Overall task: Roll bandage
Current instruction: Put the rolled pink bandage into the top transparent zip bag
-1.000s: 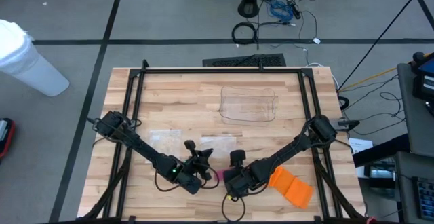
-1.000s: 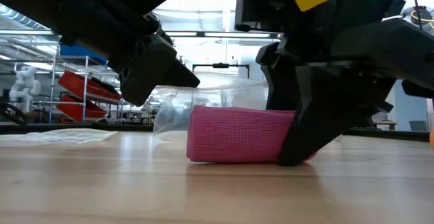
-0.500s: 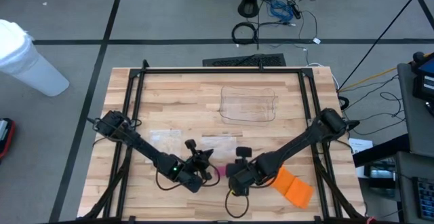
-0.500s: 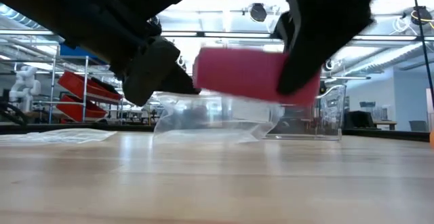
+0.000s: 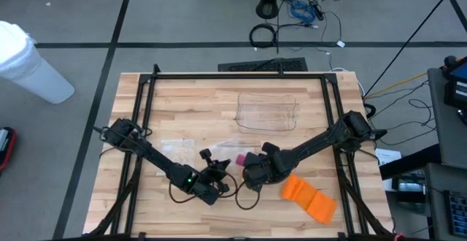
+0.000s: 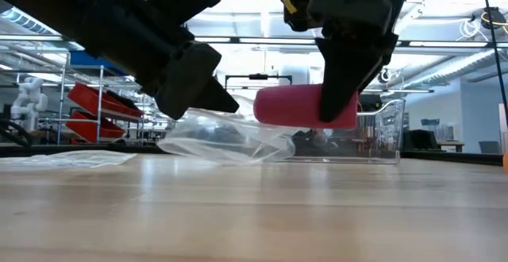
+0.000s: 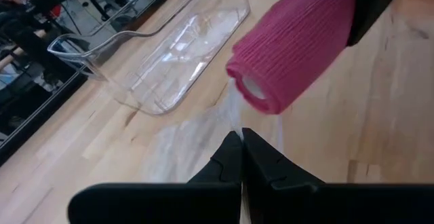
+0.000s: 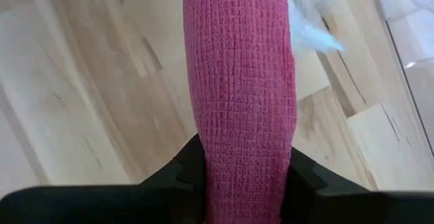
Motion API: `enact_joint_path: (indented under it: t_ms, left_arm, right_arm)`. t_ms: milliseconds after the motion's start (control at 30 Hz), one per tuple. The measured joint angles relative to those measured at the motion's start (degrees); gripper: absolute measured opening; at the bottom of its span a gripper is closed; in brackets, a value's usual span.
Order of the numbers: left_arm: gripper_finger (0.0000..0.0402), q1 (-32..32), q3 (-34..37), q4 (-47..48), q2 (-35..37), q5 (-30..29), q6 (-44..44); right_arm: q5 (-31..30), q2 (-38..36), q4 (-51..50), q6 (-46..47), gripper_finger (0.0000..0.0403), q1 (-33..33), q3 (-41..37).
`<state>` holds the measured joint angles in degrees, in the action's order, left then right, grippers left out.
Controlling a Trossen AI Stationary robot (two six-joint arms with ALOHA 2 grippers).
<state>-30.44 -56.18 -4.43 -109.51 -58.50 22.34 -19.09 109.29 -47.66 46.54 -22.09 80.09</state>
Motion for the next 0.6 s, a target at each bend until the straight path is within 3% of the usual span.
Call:
enact_joint_path:
  t_ms: [600]
  left_arm:
    - [0.0000, 1.22, 0.00, -4.40, 0.02, 1.52, 1.66]
  right_arm:
    - [0.77, 2.79, 4.79, -2.13, 0.0103, 0.37, 0.05]
